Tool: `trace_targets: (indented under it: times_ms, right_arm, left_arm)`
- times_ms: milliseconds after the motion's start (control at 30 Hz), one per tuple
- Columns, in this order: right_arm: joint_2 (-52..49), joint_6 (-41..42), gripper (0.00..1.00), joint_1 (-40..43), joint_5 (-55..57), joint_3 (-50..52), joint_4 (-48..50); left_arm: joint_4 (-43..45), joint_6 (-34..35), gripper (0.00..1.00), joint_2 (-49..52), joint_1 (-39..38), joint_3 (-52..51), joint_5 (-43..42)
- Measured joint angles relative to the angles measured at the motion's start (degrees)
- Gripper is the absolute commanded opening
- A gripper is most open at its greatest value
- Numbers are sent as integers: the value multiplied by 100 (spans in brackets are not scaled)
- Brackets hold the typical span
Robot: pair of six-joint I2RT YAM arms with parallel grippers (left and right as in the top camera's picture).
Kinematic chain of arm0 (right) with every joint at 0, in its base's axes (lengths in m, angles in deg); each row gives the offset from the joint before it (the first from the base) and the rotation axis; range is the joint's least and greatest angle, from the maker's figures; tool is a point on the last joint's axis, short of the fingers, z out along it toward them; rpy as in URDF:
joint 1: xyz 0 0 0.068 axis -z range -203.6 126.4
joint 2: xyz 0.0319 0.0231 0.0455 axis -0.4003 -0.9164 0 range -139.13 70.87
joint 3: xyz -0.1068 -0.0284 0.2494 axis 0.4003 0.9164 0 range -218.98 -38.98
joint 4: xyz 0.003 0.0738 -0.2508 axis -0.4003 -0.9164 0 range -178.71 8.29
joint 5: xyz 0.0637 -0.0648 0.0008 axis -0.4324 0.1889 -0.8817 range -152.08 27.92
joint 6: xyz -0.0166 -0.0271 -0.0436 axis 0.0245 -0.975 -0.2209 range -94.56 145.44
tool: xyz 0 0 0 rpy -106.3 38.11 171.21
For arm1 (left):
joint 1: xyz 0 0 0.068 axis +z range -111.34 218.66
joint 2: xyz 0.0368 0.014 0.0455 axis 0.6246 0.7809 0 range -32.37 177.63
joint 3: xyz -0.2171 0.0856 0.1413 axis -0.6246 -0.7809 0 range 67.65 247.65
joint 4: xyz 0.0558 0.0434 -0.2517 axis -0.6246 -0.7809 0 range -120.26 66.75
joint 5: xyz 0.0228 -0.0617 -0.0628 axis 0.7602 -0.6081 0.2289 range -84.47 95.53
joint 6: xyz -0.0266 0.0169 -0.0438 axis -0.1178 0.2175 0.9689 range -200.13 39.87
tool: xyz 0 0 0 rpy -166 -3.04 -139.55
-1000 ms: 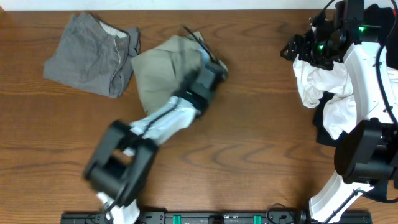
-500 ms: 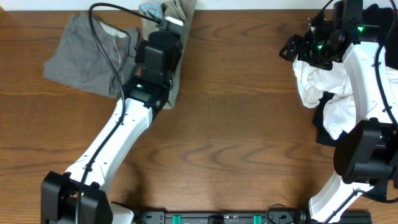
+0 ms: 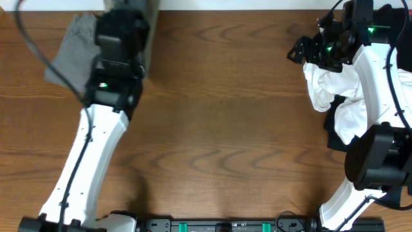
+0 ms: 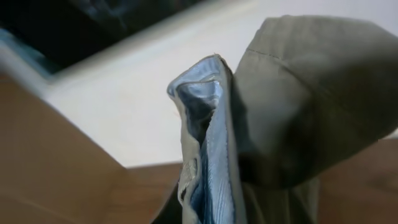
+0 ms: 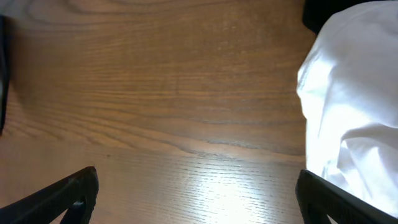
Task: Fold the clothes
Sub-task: 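Carry the trousers with the left gripper to the top-left corner and place them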
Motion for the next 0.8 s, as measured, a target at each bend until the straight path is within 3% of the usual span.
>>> trace_targets:
  times_ms: [400,633,800]
  right_arm:
    - [0,0,99,-286,2,0,-11]
    - [0,-4,99,-472,22,0,-175]
    - [0,-7,99,-605,160,0,-214]
  left_arm:
    - [1001,-1392,6,286,1648,205,22]
    - [2850,-2385,6,1517,2514,210,-262]
    - [3134,-3025,6,2188,2719,210,-492]
